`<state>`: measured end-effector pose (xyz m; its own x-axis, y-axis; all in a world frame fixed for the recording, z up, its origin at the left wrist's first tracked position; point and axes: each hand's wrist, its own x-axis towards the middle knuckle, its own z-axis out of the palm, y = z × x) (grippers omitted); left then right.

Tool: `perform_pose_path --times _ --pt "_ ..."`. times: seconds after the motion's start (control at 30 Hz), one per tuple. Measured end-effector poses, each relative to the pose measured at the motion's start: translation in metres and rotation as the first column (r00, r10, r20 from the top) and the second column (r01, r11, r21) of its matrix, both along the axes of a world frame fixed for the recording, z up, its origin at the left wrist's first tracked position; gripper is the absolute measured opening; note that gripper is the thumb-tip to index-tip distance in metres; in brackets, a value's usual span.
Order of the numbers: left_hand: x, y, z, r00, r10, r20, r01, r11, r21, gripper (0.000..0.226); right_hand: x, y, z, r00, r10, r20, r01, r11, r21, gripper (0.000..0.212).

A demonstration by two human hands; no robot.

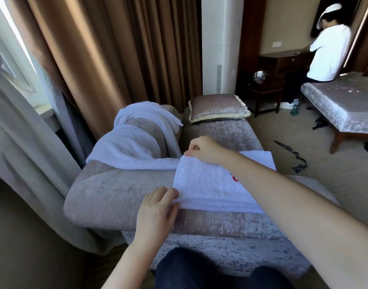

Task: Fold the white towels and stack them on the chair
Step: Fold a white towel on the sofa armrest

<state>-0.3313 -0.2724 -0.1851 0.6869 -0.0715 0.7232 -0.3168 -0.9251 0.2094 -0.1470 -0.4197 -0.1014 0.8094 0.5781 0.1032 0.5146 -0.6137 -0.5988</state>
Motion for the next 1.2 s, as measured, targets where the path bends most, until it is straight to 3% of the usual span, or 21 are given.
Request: perform_pose_path --times 0.13,0.27,0.37,0.53,0.6,0.7,0.77,0.83,0.87,0.93,1.0,1.13,1.2 --pt "-0.005 -0.020 0.010 0.999 0.031 0.035 -0.031 1.000 0.001 0.017 0.012 -0.033 0.012 0.996 -0.065 -0.056 0.060 0.995 -0.083 0.045" --pt "0.008 -0.067 0.023 0.992 -0.098 0.080 0.082 0.980 0.182 0.030 0.016 -0.083 0.020 0.987 -0.073 -0.146 0.026 0.953 -0.301 0.048" --pt "0.020 -0.089 0.023 0.983 -0.180 0.039 0.162 0.945 0.285 0.037 0.018 -0.096 0.015 0.982 -0.055 -0.179 0.011 0.971 -0.240 0.044" --pt "0.018 -0.082 0.014 0.953 -0.298 -0.045 0.302 0.944 0.137 0.046 0.023 -0.095 0.009 0.987 -0.005 -0.160 -0.021 0.986 -0.163 0.036" --pt "0.016 -0.080 0.015 0.950 -0.307 -0.053 0.311 0.939 0.146 0.037 0.022 -0.095 0.007 0.985 -0.008 -0.173 -0.020 0.987 -0.159 0.042" --pt "0.019 -0.086 0.020 0.956 -0.288 -0.052 0.292 0.921 0.258 0.002 0.023 -0.110 0.020 0.980 -0.088 -0.178 0.050 0.977 -0.209 0.053" --pt "0.022 -0.099 0.023 0.966 -0.256 -0.043 0.256 0.915 0.310 0.012 0.026 -0.124 0.029 0.971 -0.173 -0.168 0.115 0.945 -0.305 0.055" --pt "0.028 -0.115 0.024 0.970 -0.241 -0.021 0.233 0.906 0.352 0.008 0.028 -0.134 0.029 0.954 -0.232 -0.191 0.142 0.909 -0.393 0.053" --pt "0.031 -0.123 0.023 0.972 -0.234 -0.022 0.224 0.897 0.381 0.004 0.028 -0.137 0.026 0.949 -0.238 -0.208 0.129 0.892 -0.433 0.052" --pt "0.036 -0.134 0.020 0.973 -0.230 -0.015 0.215 0.883 0.416 0.018 0.027 -0.140 0.021 0.949 -0.209 -0.237 0.077 0.880 -0.470 0.046" --pt "0.037 -0.137 0.019 0.970 -0.243 -0.029 0.234 0.884 0.405 0.027 0.025 -0.144 0.023 0.955 -0.145 -0.257 0.021 0.901 -0.433 0.039" --pt "0.028 -0.134 0.024 0.931 -0.365 -0.013 0.349 0.877 0.331 0.015 0.031 -0.153 0.028 0.980 -0.055 -0.193 -0.001 0.961 -0.275 0.016" --pt "0.026 -0.134 0.024 0.925 -0.379 -0.031 0.367 0.869 0.332 0.017 0.036 -0.155 0.025 0.985 -0.063 -0.162 0.024 0.972 -0.235 0.021"
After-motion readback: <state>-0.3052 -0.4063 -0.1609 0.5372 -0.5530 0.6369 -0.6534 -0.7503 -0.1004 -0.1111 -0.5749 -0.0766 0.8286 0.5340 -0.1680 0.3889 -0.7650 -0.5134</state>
